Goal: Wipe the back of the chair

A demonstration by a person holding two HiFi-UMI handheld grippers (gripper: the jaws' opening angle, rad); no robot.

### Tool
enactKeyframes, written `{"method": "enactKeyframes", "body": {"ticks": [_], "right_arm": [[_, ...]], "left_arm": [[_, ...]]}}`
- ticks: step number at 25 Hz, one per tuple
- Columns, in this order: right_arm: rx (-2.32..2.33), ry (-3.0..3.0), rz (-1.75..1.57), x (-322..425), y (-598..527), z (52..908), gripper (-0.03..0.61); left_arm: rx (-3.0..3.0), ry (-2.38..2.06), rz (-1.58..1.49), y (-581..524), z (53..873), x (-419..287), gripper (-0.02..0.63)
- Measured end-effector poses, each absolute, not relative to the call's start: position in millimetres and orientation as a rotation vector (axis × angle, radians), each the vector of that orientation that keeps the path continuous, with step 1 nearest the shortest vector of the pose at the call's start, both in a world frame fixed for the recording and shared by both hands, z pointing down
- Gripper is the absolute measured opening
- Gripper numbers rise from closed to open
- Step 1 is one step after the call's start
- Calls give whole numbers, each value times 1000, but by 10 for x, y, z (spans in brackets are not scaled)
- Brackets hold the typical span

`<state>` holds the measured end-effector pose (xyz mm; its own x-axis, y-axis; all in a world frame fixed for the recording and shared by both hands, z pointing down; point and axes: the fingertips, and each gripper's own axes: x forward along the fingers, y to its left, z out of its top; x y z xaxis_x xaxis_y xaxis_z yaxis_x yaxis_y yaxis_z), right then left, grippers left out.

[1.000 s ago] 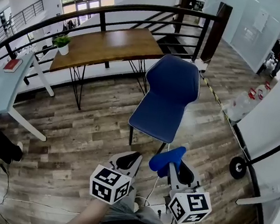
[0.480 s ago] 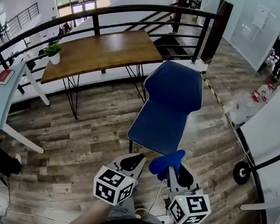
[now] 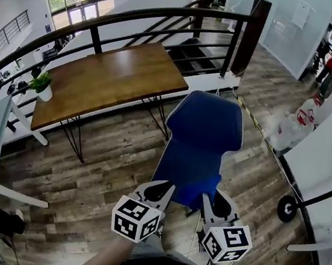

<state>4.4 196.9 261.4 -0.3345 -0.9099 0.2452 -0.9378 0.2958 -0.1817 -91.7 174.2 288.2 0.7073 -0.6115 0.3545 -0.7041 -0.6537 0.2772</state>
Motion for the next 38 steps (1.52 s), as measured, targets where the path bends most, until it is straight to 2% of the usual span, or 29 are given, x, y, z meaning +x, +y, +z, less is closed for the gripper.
{"method": "enactKeyframes", "body": {"ticks": [15, 38], "right_arm": [[1800, -2376, 486, 48, 1240, 2686, 81], [1655, -2388, 513, 664, -331, 3046, 81]], "left_arm": [[2516, -885, 367, 1011, 3049, -816, 37], [2456, -1002, 371, -324, 3303, -283, 37]]}}
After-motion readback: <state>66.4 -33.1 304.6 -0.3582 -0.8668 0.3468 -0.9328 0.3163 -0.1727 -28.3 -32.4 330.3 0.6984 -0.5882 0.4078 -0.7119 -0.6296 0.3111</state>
